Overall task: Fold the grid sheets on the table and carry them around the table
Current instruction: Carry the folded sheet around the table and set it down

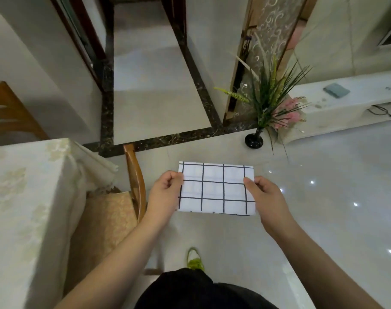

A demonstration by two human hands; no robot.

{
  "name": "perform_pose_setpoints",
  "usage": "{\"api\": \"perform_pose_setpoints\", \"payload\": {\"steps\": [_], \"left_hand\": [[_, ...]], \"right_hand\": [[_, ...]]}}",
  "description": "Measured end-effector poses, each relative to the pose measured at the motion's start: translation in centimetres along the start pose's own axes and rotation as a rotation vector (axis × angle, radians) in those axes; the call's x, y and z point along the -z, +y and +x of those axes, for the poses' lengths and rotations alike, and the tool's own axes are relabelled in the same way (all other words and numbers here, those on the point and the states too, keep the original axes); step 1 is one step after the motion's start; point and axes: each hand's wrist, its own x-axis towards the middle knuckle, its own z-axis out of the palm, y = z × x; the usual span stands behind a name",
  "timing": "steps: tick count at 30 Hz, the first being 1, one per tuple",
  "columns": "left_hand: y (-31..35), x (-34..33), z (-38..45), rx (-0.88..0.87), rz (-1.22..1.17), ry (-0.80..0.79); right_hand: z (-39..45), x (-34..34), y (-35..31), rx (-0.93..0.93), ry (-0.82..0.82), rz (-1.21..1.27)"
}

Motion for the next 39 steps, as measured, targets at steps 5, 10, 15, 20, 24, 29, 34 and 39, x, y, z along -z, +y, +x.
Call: {"api": "perform_pose_setpoints", "payload": {"steps": [5,10,15,20,24,29,34,39], "left_hand": [[1.2,0.7,5.4,0.021,-0.014,0.01],[2.0,1.0,10.0,0.048,-0.032,0.052],[3.1,0.8,14.6,0.064,-0.066,0.138],[4.4,0.2,20.1,0.087,-0.114,0.247],[6.4,-1.0,24.3,0.147,-0.151,0.368],[8.3,-1.5,28.1,0.14,-0.159,0.431],[9.0,-0.9,31.1,0.177,-0.205,0.549],[8.7,1.7,34.0,0.229,-0.231,0.711]], "right_hand": [[6.1,-2.3,-2.6,0.017,-0.037,-0.053],[11.4,-4.1,-4.9,0.042,-0.058,-0.091],[17.8,-5.8,-6.8,0.049,-0.145,-0.121],[25.2,-8.5,-8.3,0.045,-0.242,-0.109],[31.4,-10.6,-10.2,0.042,-0.311,-0.099],[37.6,-12.2,-13.1,0.09,-0.407,-0.158],[41.6,-15.5,-15.2,0.084,-0.51,-0.173],[44.3,-20.8,-16.6,0.079,-0.617,-0.213]]}}
